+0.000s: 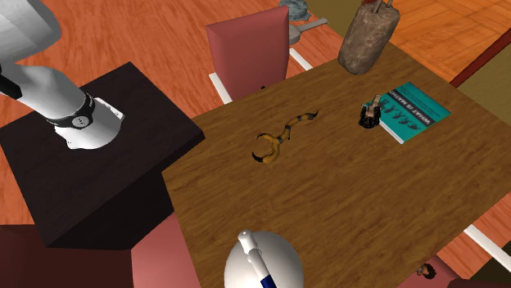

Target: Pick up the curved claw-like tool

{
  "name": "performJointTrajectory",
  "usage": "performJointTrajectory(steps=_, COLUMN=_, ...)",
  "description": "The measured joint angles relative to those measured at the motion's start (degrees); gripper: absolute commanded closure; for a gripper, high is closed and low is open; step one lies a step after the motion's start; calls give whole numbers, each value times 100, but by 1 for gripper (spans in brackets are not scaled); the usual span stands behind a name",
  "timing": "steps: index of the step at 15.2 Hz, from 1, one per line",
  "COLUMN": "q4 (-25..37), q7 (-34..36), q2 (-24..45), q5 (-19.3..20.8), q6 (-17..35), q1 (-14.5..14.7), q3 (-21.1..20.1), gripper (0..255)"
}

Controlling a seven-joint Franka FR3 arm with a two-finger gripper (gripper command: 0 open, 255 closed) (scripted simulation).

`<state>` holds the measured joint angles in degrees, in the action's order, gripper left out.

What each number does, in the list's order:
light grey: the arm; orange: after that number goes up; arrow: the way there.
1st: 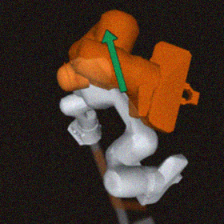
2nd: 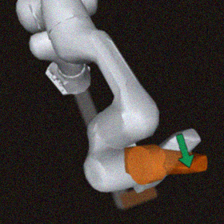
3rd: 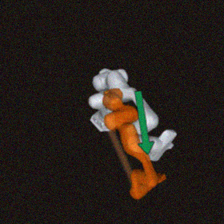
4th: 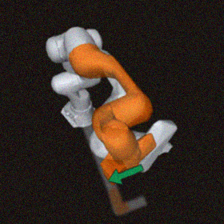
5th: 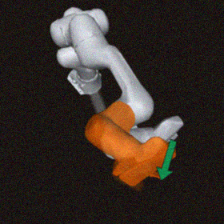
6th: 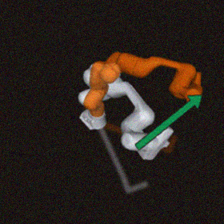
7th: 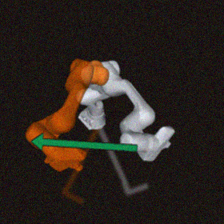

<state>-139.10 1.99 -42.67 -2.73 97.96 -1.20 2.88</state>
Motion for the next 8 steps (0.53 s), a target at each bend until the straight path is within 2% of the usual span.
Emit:
performJointTrajectory(steps=3, q4=-152, q7=73, q2=38, q5=-77, q6=207, q1=58, q3=-89, gripper=0)
performJointTrajectory(steps=8, q4=-763, q7=350, q2=196, q5=-387, q6=1068, q1=309, q3=-458, gripper=0)
